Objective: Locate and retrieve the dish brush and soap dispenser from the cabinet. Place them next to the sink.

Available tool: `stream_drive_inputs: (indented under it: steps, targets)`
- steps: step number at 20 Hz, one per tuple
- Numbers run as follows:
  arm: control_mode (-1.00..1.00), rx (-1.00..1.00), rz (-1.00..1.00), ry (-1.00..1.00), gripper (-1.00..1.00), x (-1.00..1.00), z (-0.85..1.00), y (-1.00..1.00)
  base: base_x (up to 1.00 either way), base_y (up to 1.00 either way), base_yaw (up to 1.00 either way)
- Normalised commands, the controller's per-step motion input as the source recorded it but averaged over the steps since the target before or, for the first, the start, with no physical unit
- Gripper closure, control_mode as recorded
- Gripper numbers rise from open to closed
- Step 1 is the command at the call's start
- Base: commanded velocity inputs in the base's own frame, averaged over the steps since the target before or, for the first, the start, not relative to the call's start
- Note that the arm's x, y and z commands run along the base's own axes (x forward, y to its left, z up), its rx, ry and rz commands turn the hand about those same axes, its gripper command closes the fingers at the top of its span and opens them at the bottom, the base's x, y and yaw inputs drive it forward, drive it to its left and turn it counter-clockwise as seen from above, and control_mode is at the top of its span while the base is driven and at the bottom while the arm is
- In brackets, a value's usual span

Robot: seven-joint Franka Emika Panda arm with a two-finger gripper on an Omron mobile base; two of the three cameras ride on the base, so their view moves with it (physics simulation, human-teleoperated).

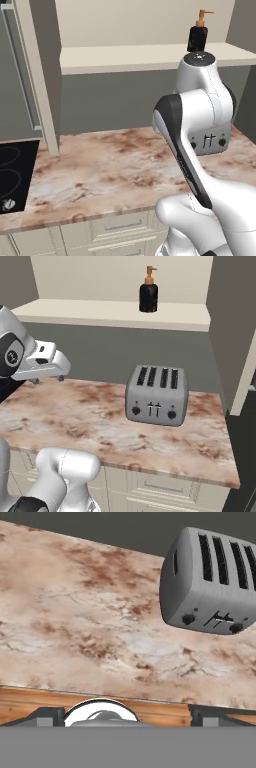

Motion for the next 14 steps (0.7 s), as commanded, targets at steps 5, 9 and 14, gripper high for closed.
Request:
stream_drive_inputs:
  steps: [5,9,14]
  targets:
    - [1.0,0.0,0.0,0.0,-1.0,0.0,0.0,0.0,0.46,0.16,0.0]
    - [1.0,0.0,0.0,0.0,-1.0,0.0,0.0,0.0,0.54,0.0,0.0]
    - [1.0,0.0,0.0,0.0,-1.0,0.0,0.0,0.0,0.01,0.0,0.0]
